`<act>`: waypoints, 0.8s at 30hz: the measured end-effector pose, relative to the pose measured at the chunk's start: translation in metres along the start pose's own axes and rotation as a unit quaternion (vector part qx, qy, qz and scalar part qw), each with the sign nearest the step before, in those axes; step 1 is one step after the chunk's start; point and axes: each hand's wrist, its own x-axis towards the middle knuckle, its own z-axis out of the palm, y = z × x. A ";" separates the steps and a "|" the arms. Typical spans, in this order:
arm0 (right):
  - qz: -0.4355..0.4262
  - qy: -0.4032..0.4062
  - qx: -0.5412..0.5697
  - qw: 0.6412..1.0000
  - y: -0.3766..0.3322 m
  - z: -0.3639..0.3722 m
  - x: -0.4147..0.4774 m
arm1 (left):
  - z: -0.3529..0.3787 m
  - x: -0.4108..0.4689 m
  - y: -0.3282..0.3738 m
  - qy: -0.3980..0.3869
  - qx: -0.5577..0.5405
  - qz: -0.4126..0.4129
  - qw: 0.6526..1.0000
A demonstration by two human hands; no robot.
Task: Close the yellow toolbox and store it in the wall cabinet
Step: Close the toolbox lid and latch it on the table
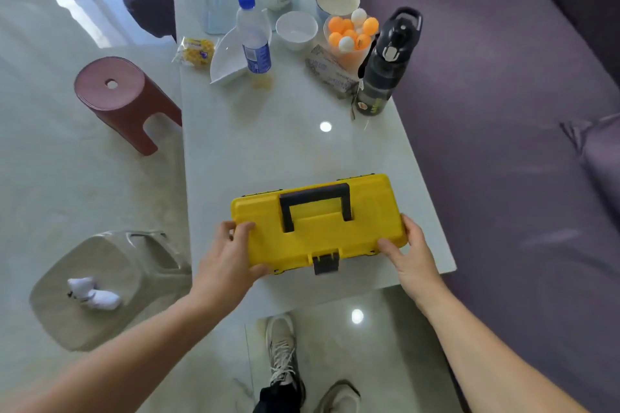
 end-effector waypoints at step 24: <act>0.318 0.091 0.450 0.829 -0.046 0.119 -0.015 | -0.018 0.087 0.024 -0.103 0.083 0.137 0.982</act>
